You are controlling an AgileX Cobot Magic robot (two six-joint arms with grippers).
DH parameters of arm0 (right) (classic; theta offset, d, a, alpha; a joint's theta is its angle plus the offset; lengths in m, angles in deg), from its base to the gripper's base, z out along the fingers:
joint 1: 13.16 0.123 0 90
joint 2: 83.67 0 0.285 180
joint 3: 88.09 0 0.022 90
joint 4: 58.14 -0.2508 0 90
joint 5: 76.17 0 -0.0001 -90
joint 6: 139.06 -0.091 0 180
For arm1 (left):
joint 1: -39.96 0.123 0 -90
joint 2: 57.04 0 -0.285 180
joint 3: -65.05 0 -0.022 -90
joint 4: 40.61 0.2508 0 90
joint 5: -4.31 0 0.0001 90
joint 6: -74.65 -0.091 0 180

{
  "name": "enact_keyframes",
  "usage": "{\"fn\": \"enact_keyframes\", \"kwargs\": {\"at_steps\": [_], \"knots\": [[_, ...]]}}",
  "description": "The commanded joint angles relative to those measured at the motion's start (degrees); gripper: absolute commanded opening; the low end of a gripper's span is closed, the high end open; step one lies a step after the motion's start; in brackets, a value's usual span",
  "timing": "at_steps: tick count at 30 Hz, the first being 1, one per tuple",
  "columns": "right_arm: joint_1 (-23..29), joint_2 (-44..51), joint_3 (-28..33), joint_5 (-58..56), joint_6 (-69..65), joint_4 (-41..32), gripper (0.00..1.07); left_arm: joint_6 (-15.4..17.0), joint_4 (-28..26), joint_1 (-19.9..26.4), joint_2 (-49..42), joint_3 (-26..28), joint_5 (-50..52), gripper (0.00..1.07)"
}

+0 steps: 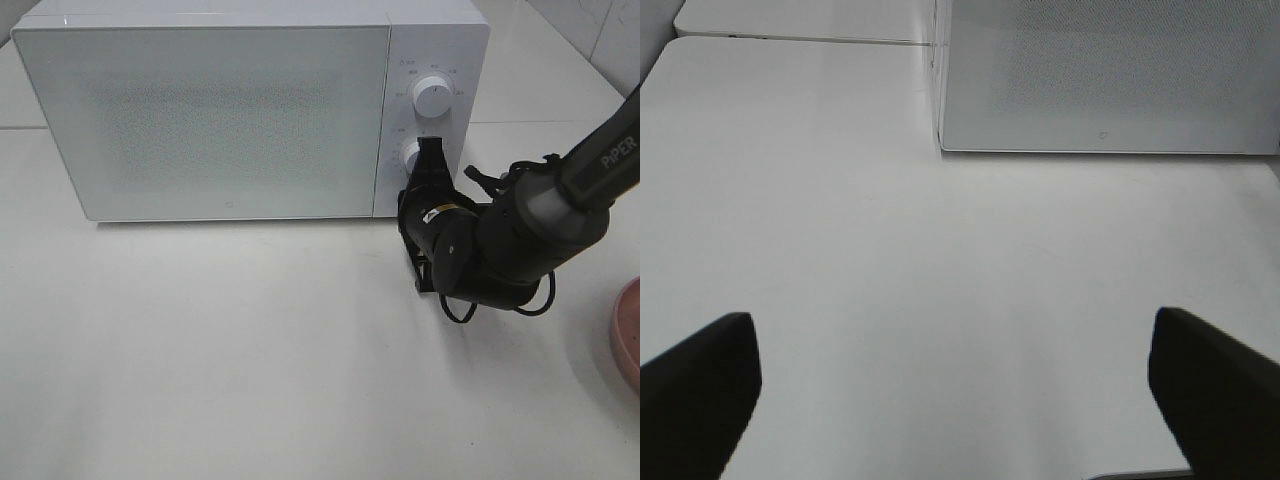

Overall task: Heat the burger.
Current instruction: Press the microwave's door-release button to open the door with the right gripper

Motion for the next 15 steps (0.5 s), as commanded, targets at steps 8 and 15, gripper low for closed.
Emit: {"fn": "enact_keyframes", "kwargs": {"at_steps": [8,15], "knots": [[-0.4,-0.1,-2.4,3.6,1.0,-0.4,0.00,0.0,-0.3,-0.3,-1.0,-0.2,0.7,0.98],[-0.4,-1.3,-4.9,7.6,3.0,-1.5,0.00,0.0,-0.3,-0.3,-1.0,-0.2,0.7,0.98]]}}
